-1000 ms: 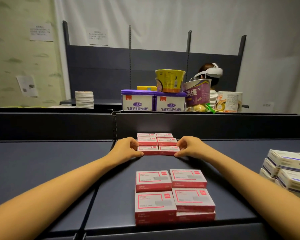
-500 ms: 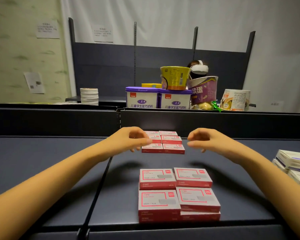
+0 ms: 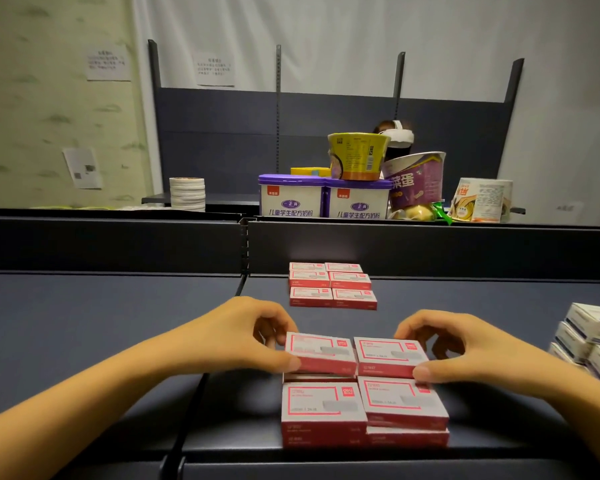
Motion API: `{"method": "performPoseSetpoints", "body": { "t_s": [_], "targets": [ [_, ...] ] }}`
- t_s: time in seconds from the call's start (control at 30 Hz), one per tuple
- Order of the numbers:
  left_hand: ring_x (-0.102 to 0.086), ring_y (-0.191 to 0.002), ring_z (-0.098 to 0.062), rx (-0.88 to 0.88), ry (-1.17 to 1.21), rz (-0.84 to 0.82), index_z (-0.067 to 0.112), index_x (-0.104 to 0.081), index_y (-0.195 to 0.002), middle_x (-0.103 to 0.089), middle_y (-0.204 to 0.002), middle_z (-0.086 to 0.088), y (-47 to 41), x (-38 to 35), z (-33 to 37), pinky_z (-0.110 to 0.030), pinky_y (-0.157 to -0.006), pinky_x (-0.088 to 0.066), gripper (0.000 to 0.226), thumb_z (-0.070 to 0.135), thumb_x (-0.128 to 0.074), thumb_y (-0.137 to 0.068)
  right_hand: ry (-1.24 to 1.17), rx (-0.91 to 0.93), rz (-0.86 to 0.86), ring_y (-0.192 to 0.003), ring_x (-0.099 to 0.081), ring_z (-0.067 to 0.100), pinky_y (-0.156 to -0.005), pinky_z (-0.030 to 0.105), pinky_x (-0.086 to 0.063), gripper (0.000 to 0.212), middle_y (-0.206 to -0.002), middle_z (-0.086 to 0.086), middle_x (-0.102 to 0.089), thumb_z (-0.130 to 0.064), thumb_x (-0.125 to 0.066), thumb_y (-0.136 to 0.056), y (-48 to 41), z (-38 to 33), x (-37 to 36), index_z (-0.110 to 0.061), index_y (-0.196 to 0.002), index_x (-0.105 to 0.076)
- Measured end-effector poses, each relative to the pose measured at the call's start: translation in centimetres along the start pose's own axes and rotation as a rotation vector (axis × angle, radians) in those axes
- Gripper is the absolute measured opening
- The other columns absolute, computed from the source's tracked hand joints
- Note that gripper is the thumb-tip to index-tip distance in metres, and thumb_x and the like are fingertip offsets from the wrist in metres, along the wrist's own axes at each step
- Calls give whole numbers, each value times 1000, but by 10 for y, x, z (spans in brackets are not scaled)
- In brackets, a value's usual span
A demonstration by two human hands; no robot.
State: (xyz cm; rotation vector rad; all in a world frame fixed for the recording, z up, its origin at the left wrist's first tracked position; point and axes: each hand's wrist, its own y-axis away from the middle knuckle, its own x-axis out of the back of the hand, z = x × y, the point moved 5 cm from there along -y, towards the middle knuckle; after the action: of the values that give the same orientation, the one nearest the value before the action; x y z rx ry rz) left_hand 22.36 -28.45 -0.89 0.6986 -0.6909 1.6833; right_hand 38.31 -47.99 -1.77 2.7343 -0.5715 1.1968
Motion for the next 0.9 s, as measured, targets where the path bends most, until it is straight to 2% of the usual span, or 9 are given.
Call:
{"method": "performPoseSetpoints", "body": {
  "t_s": [0.13,0.23,0.33,0.43,0.53,0.63,0.77,0.9],
  "targets": [
    [-67,-82,-7,-37,128,152,26,-66,-92,-73,-90,4,-19,20,0,-21,-76,-53,19,22,-75,-76,-23,-2,12,-98,-61,2,-75,19,-53,60,-102,-24,-65,-61,-67,-51,2,3,-2,-33,-103,-57],
    [-67,-88,-7,-28,113,263,24,-64,-101,-71,-97,5,-45,36,-7,-15,-76,-52,24,25,-71,-79,-43,-6,30,-99,-62,4,-77,21,-55,60,-103,-21,-66,-60,-68,-50,2,5,-3,-32,-103,-58],
    [-65,-94,-12,10,36,256,14,-64,-112,-70,-104,-2,-76,38,-24,-18,-80,-51,34,26,-69,-81,-63,-12,39,-98,-63,4,-76,20,-55,60,-101,-21,-67,-60,-68,-49,3,6,-3,-32,-101,-59],
    [-63,-92,-13,38,-40,239,9,-65,-114,-68,-112,-8,-99,31,-43,-17,-80,-48,35,23,-70,-82,-90,-17,61,-95,-65,6,-75,21,-55,58,-99,-18,-69,-58,-69,-48,2,5,-1,-30,-99,-61],
    [-59,-92,-9,57,-73,223,9,-63,-117,-66,-117,-7,-107,18,-55,-18,-82,-44,37,24,-68,-83,-143,-1,127,-92,-68,11,-71,21,-56,46,-95,-9,-72,-44,-78,-56,-1,1,5,-27,-97,-65],
    [-60,-88,-9,51,-38,307,10,-64,-115,-67,-111,-5,-107,13,-62,-18,-80,-44,36,24,-69,-82,-170,21,254,-89,-68,10,-70,14,-54,26,-93,-5,-72,-15,-75,-75,-17,-6,19,-22,-98,-67],
    [-60,-83,-10,48,-26,409,10,-63,-109,-66,-100,-2,-108,11,-67,-18,-76,-45,34,26,-72,-79,53,-15,359,-92,-65,12,-81,21,-51,32,-101,-2,-68,-20,-71,-79,-58,-5,36,-17,-110,-63],
    [-60,-80,-8,41,-3,433,10,-62,-105,-63,-93,2,-108,10,-69,-11,-69,-45,32,25,-72,-79,159,-109,316,-95,-61,16,-83,26,-48,36,-106,4,-66,-20,-70,-80,-96,8,38,-12,-113,-63]
  ]
}}
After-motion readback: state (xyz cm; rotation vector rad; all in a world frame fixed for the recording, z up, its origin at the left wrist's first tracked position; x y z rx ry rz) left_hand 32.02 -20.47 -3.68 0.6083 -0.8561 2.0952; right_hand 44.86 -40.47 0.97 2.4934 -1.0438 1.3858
